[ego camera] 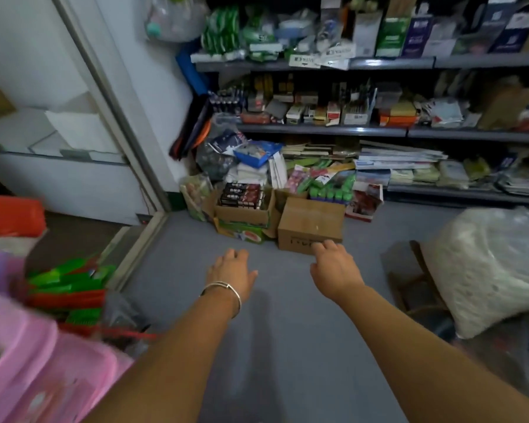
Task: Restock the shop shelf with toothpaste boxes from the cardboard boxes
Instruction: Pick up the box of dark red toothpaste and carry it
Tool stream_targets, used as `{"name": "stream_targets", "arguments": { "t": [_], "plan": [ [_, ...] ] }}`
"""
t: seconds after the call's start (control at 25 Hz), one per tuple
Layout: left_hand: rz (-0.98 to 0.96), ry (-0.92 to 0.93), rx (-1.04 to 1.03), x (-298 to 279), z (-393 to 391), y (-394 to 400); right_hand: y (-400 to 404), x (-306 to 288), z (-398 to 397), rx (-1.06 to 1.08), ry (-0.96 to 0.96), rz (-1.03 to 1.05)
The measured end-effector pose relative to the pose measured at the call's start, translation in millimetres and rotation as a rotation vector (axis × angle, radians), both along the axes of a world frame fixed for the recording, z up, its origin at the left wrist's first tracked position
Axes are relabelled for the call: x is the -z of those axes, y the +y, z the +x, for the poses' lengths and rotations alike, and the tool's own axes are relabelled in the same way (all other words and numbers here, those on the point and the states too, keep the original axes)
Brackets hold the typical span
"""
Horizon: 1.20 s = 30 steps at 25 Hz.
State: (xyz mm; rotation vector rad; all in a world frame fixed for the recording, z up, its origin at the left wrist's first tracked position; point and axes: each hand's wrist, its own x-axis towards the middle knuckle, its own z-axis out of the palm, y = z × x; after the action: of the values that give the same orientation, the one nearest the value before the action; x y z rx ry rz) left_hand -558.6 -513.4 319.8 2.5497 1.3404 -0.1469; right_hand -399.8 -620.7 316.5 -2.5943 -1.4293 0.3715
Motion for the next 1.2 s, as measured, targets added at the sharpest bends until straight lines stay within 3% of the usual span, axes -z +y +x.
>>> {"name": "stream_targets", "arguments": {
  "t": [0.32,0.48,0.72,0.8,1.0,1.2],
  "plan": [
    [-0.048,-0.004,-0.009,25,138,253,240,35,138,0.097,0.096,0.007],
    [-0.068,-0.067,-0.069,67,211,376,368,74,214,0.132,0.186,0.01],
    [-0.169,-0.126,-0.192,139,255,528,525,150,260,0.274,0.379,0.052],
    [-0.229,-0.143,-0.217,207,277,630,615,216,274,0.369,0.405,0.04],
    [-0.221,-0.234,-0.293,256,280,685,637,270,287,0.553,0.437,0.102],
    [-0.26,-0.272,-0.408,407,294,790,703,413,308,0.738,0.472,0.133]
  ]
}}
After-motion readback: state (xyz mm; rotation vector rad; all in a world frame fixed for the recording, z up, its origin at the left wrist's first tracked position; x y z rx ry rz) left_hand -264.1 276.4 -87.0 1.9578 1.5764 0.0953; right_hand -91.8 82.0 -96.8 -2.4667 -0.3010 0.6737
